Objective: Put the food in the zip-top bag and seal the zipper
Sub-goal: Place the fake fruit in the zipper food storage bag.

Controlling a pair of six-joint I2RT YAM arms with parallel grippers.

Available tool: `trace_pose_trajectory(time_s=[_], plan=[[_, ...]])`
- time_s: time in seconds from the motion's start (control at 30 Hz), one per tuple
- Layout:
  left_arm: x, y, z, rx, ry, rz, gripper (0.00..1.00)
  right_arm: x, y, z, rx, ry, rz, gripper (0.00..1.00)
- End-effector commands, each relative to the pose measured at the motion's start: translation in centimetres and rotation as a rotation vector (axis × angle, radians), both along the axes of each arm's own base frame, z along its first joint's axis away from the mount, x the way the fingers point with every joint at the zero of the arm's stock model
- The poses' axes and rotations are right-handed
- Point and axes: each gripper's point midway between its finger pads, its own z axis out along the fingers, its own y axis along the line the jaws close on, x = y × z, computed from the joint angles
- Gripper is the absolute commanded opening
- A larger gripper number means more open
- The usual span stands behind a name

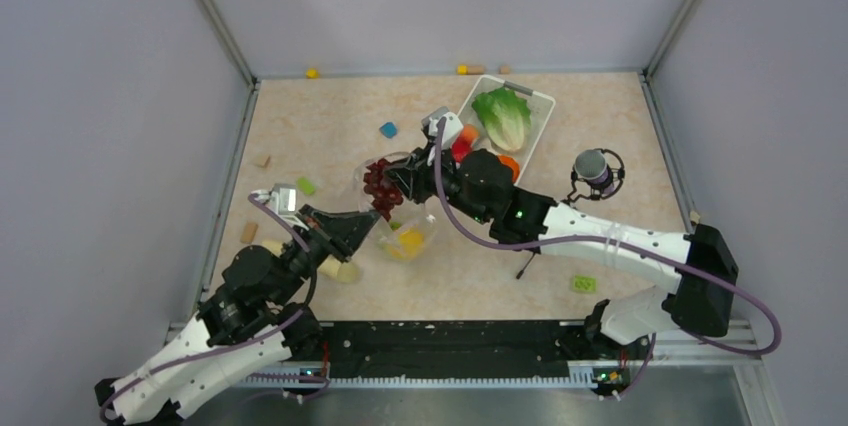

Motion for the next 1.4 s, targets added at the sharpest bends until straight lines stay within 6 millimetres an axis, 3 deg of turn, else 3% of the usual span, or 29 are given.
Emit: trace_pose_trajectory(time_s=[0.0,0.17,0.37,0.47,0.6,0.77,0.83,1.0,1.17,1.37], plan=[[-0.6,0.1,5.1,-0.130,-0.035,-0.026,0.00,0.7,-1.2,3.1,0.100,-0.036,-0.090,0.00],[0.1,-0.2,6.6,-0.156,-0.027,-0.005,0.00,1.5,-3.7,3.3,0.049,-0.042,-0.211,0.00],[1.3,-1.5,7.0,-0.151,-0.011,0.010,0.00,1.4,-6.5,2.8,-0.018,-0.048,-0.292,0.00],[1.6,-2.5,6.9,-0.101,0.019,-0.009,0.00,1.7,-7.6,1.5,-0.104,-0.017,-0.351,0.00],[1.9,-3.6,6.4,-0.028,0.064,-0.023,0.00,1.4,-6.9,-0.4,-0.168,0.021,-0.326,0.00],[2.7,-3.5,5.4,-0.026,0.085,0.017,0.00,1.7,-4.7,-1.3,-0.164,0.027,-0.288,0.03],[3.0,-3.3,5.3,-0.022,0.084,0.034,0.00,1.8,-4.0,-1.3,-0.168,0.025,-0.273,0.10],[3.7,-1.7,4.5,0.021,0.104,0.120,0.00,1.4,-2.9,-1.3,-0.177,0.025,-0.218,0.54],[4.4,1.6,3.3,0.046,0.113,0.264,0.00,-1.2,-2.7,-0.7,-0.202,-0.014,-0.057,0.72],[4.7,5.5,1.0,0.076,0.121,0.424,0.00,-3.6,-5.2,1.5,-0.143,-0.068,0.016,0.99]])
